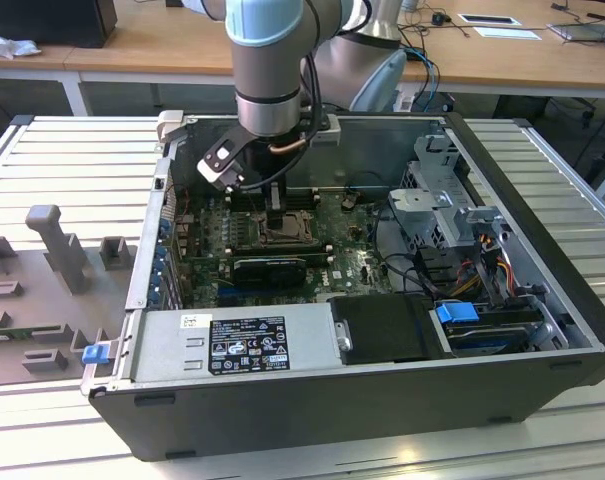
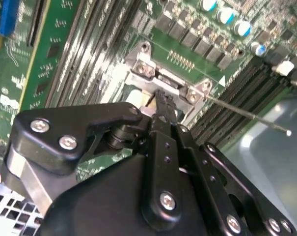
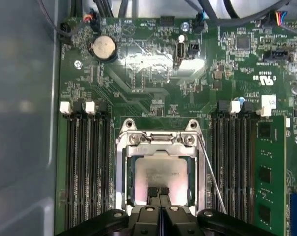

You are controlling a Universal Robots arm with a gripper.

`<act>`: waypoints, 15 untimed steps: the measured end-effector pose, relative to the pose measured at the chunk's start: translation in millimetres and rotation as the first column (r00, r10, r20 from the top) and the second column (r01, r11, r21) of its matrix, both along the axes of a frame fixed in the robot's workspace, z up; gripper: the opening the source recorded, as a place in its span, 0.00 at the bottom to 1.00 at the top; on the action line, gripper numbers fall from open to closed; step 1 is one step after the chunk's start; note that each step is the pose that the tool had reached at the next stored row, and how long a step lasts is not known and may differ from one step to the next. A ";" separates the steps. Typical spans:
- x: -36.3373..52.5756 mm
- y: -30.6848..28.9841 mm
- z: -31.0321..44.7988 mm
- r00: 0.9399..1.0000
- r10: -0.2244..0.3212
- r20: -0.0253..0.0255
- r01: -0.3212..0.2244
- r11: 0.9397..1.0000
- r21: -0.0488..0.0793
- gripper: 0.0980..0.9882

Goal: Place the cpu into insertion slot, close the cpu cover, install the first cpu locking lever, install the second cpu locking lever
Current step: 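Close the cpu cover, then install the first cpu locking lever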

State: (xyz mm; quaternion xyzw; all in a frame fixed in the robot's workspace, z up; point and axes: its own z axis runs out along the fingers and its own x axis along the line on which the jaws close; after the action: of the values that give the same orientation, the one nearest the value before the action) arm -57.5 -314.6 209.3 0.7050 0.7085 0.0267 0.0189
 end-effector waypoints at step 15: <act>18.5 -0.1 5.4 1.000 0.000 -0.005 0.000 1.000 -0.001 0.01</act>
State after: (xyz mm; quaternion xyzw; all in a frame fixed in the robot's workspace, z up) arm -39.0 -314.7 214.7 0.7051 0.7085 0.0246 0.0174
